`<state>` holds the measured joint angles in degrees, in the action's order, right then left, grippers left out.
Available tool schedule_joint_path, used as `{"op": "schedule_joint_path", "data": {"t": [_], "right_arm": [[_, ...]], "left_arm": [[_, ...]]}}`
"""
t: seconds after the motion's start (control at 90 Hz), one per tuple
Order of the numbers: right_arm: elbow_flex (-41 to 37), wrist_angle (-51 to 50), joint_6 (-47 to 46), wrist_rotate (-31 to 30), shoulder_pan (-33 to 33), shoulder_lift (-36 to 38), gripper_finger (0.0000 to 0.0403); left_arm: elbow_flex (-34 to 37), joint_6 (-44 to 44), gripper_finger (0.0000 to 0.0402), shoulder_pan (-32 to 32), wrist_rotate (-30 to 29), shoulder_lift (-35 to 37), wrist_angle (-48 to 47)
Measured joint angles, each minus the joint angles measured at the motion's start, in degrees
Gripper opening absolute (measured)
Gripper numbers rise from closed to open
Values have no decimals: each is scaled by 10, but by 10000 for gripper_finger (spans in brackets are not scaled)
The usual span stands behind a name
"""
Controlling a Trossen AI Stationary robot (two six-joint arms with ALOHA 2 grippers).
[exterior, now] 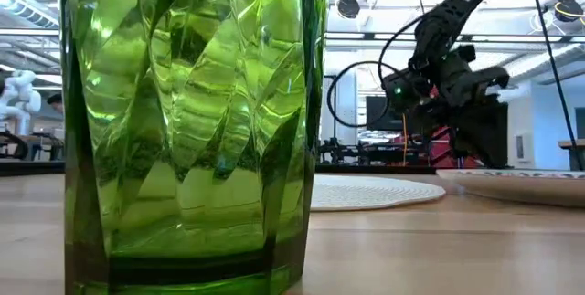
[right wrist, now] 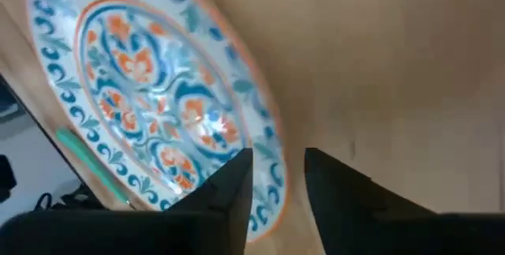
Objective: Set table place
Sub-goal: Put the blue patterned plate on the white tablemat
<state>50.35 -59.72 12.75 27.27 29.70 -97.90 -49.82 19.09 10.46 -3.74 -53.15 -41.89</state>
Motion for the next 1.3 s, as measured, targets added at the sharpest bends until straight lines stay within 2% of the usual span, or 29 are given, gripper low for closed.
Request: {"op": "schedule_joint_path", "data": {"t": [0.078,0.222,0.522,0.622,0.733,0.778,1.078,1.3], "right_arm": [[0,1,0,6,11,-11,123],[0,-23,19,64,22,-36,136],[0,-20,60,76,0,-77,131],[0,-19,72,76,-9,-81,108],[0,-19,80,70,-13,-82,33],[0,-21,87,79,-12,-82,18],[0,-60,94,173,-11,-80,2],[9,-56,71,233,-9,-37,1]], "left_arm": [[0,1,149,0,0,0,-1],[0,1,149,0,1,0,-1],[0,2,149,0,3,0,-2],[0,2,149,0,3,0,-2],[0,2,149,0,3,0,-1],[0,1,149,0,4,0,-2],[0,1,149,0,4,0,-2],[0,1,149,0,5,0,-2]]}}
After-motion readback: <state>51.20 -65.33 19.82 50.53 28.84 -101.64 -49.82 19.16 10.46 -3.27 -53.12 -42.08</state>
